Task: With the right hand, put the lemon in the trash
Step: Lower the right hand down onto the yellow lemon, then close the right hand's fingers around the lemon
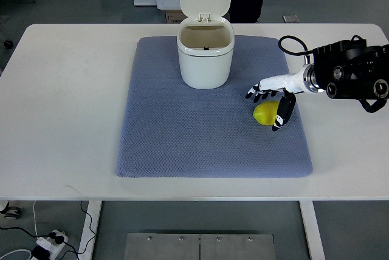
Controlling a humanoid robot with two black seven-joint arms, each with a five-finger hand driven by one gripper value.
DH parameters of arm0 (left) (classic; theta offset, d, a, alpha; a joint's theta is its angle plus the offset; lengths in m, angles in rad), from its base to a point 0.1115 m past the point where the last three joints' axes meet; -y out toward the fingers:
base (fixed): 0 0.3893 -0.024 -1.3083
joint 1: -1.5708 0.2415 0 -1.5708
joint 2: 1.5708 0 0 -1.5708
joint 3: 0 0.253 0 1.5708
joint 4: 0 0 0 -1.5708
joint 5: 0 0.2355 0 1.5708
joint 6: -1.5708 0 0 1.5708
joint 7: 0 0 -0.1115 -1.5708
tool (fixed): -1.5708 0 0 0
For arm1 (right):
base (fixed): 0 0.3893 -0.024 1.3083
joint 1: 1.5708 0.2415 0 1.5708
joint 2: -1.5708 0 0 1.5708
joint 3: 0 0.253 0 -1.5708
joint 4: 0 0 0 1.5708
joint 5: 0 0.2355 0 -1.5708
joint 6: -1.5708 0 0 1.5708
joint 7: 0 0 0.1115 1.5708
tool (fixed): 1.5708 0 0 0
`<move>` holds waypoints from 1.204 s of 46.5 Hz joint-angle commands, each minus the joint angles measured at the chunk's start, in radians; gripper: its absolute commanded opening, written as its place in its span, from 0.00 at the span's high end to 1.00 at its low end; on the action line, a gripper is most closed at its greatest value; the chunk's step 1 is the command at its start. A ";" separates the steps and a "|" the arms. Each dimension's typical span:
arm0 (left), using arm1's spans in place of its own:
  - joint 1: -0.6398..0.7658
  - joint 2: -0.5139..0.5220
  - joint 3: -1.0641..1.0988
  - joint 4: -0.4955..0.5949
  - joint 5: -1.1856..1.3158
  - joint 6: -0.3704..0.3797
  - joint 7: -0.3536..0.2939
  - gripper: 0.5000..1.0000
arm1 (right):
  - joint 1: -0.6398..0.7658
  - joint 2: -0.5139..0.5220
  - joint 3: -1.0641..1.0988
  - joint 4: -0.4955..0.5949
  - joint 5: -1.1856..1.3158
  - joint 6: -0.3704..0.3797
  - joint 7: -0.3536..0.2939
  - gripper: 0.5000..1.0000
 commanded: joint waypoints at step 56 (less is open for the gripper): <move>0.000 0.000 0.000 -0.001 0.000 0.000 0.000 0.00 | -0.028 0.003 -0.003 -0.024 0.000 -0.034 0.035 1.00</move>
